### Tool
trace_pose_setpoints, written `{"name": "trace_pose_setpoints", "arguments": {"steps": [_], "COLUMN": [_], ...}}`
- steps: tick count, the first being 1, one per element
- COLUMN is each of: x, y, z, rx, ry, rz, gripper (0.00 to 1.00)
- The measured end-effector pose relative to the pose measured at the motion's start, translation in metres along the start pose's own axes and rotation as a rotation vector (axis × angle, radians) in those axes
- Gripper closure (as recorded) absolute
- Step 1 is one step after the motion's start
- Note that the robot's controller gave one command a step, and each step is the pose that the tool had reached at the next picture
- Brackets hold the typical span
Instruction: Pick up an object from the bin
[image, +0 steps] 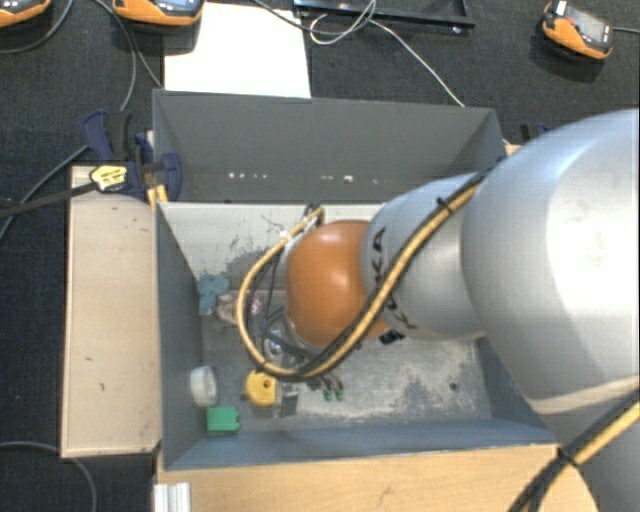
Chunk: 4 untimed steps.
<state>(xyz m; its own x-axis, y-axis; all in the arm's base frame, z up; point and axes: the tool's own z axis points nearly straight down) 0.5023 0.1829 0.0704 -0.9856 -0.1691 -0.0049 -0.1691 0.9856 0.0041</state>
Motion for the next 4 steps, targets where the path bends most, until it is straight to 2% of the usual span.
{"name": "trace_pose_setpoints", "arguments": {"steps": [2,4], "x": [0.001,0.002], "y": [0.000,0.000], "z": [-0.003,-0.033], "rx": [0.000,0.001], "ry": [0.003,0.007], "rz": [0.001,0.004], "gripper": [1.00,1.00]}}
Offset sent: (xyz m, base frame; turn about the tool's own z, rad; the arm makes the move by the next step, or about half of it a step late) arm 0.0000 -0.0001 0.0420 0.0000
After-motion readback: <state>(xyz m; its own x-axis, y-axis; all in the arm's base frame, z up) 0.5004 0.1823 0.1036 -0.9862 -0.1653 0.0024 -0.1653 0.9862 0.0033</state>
